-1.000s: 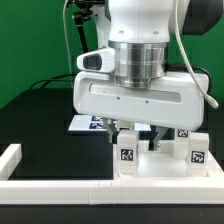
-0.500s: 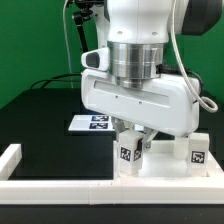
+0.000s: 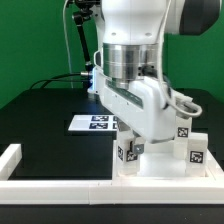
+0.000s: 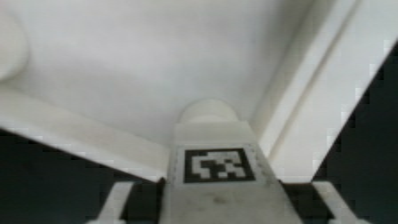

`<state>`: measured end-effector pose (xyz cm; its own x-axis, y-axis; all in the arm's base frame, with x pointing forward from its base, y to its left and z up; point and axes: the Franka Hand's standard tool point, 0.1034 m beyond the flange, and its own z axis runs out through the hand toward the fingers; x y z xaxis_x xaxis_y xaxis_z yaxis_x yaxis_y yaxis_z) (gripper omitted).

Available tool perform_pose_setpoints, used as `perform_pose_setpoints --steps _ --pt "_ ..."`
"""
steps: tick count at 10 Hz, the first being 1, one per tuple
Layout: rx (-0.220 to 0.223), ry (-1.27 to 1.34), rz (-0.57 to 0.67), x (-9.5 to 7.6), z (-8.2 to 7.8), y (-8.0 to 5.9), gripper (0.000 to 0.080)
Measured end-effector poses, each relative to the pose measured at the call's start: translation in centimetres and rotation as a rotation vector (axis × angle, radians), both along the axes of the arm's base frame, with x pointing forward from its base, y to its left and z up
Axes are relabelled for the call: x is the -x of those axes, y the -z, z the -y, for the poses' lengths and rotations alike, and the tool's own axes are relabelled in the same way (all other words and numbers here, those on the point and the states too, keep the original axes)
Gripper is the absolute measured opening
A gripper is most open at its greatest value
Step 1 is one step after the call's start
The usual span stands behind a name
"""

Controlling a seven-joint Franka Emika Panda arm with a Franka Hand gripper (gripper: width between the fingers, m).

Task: Assemble square table

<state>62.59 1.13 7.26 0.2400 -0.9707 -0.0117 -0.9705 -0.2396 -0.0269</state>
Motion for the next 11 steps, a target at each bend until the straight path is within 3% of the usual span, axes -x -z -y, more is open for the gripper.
perform_pose_setpoints --steps 3,5,6,7,8,9,10,11 --pt "-0.075 0.335 0.027 -0.05 -0.03 0.09 0.029" --pt "-0.086 0.442 0.026 -0.1 -0.02 0.13 0.029" --pt "-0.084 0.411 0.027 -0.07 -0.02 0.19 0.0387" --pt "-0.082 0.372 0.029 -0.07 -0.16 0.2 0.0566" --pt "-0.068 0.238 0.036 -0.08 -0.61 0.14 0.0566" --pt "-0.053 0.046 0.063 -0.28 -0.46 0.05 0.0632" --pt "-0.034 -0.134 0.085 -0.22 -0.03 0.04 0.0644" --pt "-0.03 -0.173 0.084 -0.15 -0.01 0.12 0.0644"
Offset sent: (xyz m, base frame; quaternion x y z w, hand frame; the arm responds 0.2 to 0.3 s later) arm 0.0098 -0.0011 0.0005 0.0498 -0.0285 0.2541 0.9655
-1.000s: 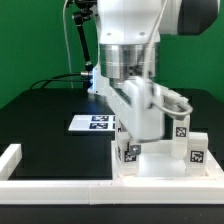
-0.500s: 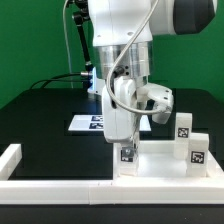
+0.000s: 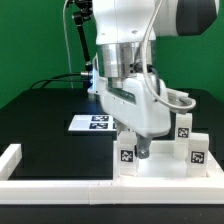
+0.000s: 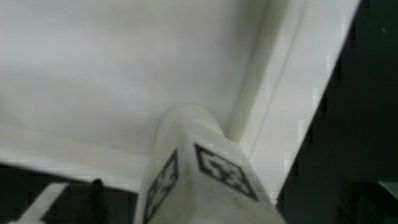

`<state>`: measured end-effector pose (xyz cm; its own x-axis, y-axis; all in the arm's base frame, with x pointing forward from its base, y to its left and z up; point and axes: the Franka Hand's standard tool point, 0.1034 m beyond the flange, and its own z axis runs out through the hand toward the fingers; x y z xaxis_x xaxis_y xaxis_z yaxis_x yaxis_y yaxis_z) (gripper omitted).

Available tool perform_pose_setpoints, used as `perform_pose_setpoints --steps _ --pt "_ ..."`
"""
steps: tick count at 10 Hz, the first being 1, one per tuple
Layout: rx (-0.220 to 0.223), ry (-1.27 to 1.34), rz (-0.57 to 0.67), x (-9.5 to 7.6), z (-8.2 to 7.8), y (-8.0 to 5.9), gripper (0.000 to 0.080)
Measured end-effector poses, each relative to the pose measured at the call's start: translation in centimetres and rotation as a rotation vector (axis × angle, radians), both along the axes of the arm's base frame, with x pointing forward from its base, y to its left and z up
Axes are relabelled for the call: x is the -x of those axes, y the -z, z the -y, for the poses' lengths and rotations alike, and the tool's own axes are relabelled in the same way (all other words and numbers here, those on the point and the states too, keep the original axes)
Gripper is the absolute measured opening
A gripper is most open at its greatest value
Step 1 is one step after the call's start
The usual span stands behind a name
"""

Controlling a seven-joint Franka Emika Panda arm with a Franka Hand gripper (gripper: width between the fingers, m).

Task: Assemble square table

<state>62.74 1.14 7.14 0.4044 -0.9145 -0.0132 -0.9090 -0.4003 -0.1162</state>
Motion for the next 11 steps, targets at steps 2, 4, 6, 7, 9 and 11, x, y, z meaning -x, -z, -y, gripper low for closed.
perform_pose_setpoints --steps 2,4,6,7,9,11 --pt "0.016 -0.154 0.008 0.0 0.1 0.1 0.0649" --pt "0.033 -0.307 0.017 0.0 0.1 0.0 0.0649" --pt "0.084 -0.627 0.031 -0.4 0.1 -0.6 0.0649" --pt "0.103 -0.787 0.04 -0.4 0.8 -0.6 0.0649" --pt "0.11 -0.824 0.043 -0.3 1.0 -0.5 0.0649" --pt "0.109 -0.804 0.041 -0.3 1.0 -0.4 0.0385"
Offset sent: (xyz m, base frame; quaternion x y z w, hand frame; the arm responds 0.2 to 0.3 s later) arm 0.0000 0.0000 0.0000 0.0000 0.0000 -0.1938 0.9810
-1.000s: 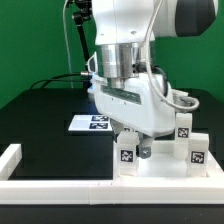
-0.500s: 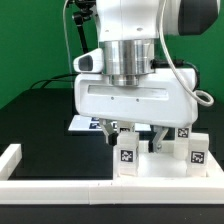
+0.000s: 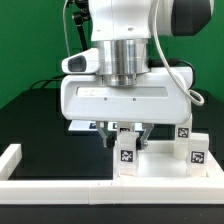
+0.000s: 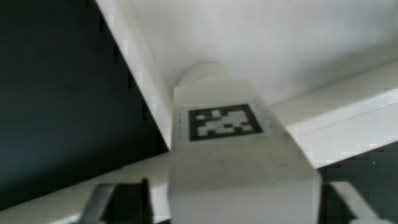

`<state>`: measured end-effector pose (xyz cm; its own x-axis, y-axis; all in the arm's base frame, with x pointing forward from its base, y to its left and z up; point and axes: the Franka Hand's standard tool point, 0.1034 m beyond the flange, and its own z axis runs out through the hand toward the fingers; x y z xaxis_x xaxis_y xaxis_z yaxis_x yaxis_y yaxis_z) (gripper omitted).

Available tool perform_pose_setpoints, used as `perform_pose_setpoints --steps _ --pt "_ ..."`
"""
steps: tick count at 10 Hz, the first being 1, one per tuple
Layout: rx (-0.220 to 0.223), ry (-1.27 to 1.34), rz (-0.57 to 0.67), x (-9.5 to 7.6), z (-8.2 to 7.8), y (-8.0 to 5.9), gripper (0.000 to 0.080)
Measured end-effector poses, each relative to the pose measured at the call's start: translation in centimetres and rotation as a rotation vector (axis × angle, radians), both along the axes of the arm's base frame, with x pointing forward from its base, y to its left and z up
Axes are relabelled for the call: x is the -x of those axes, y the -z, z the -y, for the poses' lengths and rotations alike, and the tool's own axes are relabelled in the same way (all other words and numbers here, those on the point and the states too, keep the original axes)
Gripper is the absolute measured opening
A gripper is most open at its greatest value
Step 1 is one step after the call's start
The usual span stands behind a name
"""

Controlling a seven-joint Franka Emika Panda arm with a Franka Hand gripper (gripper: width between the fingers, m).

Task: Assemble square table

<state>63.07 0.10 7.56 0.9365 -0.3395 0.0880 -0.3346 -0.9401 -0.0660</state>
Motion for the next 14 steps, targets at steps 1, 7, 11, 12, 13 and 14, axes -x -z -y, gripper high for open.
perform_pose_setpoints --steps 1,7,11,12,13,14 --pt "-0.004 0.035 -0.001 0.01 0.0 0.02 0.0289" --pt "-0.069 0.664 -0.036 0.27 0.55 0.12 0.029" --pt "-0.177 1.345 -0.098 0.62 0.16 0.23 0.0291" --pt "-0.199 1.464 -0.112 0.66 0.19 0.24 0.0291" --pt "-0.204 1.542 -0.12 0.67 0.07 0.25 0.0291" --pt "-0.207 1.581 -0.121 0.68 0.01 0.25 0.0291"
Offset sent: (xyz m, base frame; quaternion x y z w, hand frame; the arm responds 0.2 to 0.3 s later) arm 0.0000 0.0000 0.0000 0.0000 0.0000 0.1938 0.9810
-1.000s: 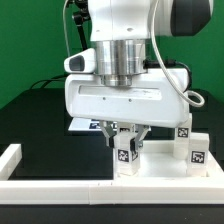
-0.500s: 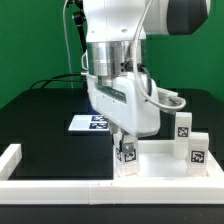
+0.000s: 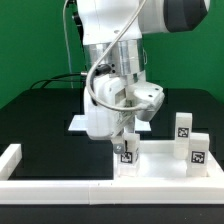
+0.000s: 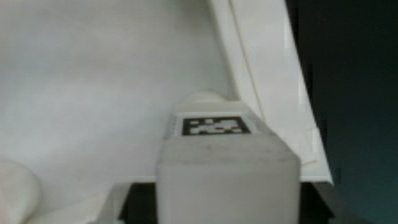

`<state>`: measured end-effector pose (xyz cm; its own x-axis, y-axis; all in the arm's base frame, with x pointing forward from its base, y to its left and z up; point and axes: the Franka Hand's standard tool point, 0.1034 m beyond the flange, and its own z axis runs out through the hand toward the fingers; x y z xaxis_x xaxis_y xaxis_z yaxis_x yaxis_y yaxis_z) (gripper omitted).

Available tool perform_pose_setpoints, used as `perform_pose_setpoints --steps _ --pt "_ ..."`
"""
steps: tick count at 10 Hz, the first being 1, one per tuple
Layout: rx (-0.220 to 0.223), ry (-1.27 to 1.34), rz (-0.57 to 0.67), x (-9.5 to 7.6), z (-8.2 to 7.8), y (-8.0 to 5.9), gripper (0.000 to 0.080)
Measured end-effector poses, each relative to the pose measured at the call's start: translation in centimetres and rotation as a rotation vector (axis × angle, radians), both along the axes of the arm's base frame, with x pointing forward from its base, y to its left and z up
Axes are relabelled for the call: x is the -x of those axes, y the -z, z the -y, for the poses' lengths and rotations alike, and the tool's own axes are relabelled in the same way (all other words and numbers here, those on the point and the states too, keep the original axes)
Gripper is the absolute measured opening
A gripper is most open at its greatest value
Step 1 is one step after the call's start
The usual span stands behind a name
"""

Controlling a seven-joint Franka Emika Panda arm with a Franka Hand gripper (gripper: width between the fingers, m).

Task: Assemble square table

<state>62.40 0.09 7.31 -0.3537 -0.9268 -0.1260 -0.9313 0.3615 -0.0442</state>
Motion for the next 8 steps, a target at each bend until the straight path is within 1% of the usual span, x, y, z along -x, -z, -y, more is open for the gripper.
perform_pose_setpoints --steps 1,2,3,4,5,6,8 --pt "0.003 -0.023 0.002 0.02 0.03 0.01 0.0291" --pt "0.022 -0.133 0.01 -0.11 -0.09 -0.07 0.0342" --pt "0.054 -0.301 0.026 -0.48 -0.58 -0.37 0.0532" --pt "0.084 -0.515 0.065 -0.81 -0.79 -0.44 0.0613" --pt "0.1 -0.655 0.08 -0.71 -0.79 -0.28 0.0613" --pt "0.101 -0.661 0.079 -0.7 -0.71 -0.28 0.0642" --pt "0.116 -0.805 0.09 -0.7 -0.64 -0.27 0.0647"
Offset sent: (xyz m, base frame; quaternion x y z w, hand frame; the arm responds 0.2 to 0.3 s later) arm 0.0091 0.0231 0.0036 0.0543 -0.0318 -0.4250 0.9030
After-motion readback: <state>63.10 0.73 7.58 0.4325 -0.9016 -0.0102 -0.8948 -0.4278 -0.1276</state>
